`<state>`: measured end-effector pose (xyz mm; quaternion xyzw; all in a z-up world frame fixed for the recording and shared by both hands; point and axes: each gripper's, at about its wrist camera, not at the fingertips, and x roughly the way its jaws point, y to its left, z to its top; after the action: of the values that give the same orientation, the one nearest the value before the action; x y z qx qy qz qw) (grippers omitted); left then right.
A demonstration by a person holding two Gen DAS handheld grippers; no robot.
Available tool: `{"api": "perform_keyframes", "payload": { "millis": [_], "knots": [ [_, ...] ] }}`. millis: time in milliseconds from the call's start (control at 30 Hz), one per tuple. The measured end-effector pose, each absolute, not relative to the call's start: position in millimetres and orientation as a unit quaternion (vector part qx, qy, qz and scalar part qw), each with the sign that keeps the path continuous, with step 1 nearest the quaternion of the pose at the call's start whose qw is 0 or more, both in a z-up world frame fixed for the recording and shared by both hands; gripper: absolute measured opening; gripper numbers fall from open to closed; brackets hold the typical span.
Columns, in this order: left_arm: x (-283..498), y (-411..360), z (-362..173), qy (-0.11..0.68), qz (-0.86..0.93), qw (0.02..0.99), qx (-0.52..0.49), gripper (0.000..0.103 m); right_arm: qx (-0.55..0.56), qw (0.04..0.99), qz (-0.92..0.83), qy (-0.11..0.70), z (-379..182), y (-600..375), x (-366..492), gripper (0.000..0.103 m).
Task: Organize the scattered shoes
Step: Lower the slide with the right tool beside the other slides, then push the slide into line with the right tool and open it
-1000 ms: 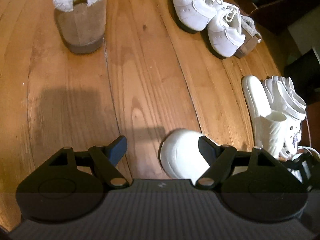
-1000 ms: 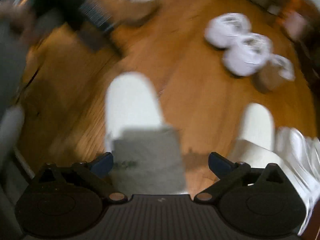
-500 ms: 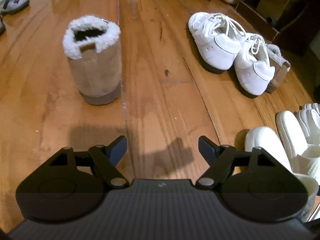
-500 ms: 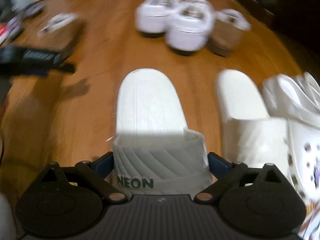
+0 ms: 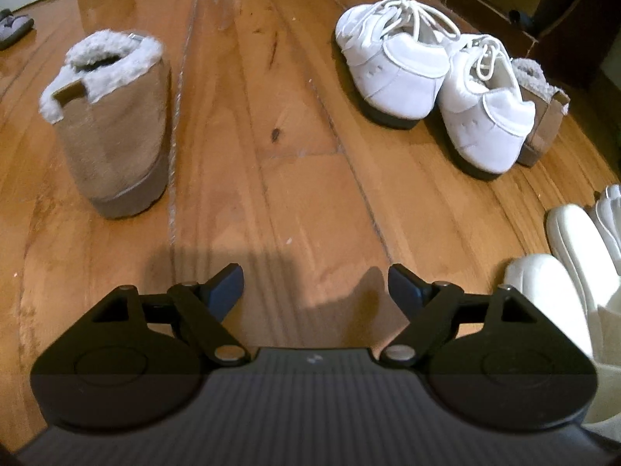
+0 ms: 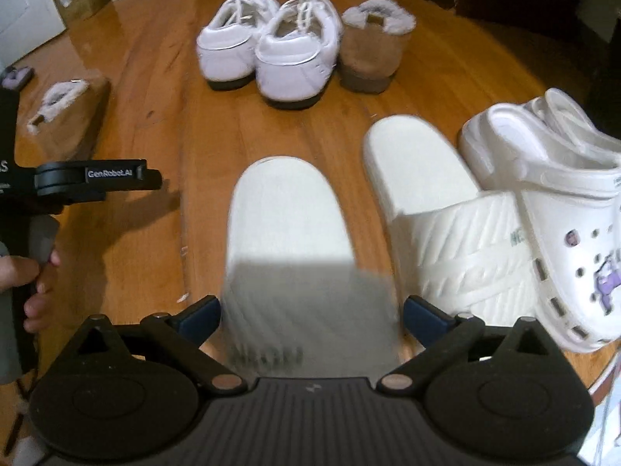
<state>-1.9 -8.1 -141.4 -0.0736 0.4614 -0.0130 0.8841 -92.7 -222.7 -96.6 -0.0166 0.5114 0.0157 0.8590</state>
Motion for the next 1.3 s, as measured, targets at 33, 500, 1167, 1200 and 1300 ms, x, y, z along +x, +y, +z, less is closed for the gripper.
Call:
{"api": "perform_keyframes", "payload": {
  "millis": [33, 500, 1167, 1200, 1300],
  "knots": [
    [-0.2, -12.5, -143.5, 0.455, -0.01, 0.888, -0.067, 0.09, -0.017, 0.868, 0.017, 0.496, -89.4, -221.9, -97.8, 0.098],
    [-2.2, -44.5, -159.6, 0.406, 0.012, 0.914, -0.008, 0.103, -0.016, 0.895, 0.053, 0.442, -58.7, -221.1, -99.7, 0.098],
    [-17.8, -44.9, -171.8, 0.338, 0.055, 0.939, -0.018, 0.103, -0.008, 0.879, 0.074, 0.471, -71.2, -212.8, -97.7, 0.098],
    [-17.9, -44.3, -171.6, 0.338, 0.054, 0.939, -0.018, 0.103, -0.006, 0.878, 0.074, 0.472, -71.7, -212.7, -97.4, 0.098],
    [-18.5, -42.3, -170.4, 0.338, 0.048, 0.94, -0.014, 0.103, -0.003, 0.876, 0.074, 0.477, -71.8, -211.9, -97.7, 0.098]
  ]
}}
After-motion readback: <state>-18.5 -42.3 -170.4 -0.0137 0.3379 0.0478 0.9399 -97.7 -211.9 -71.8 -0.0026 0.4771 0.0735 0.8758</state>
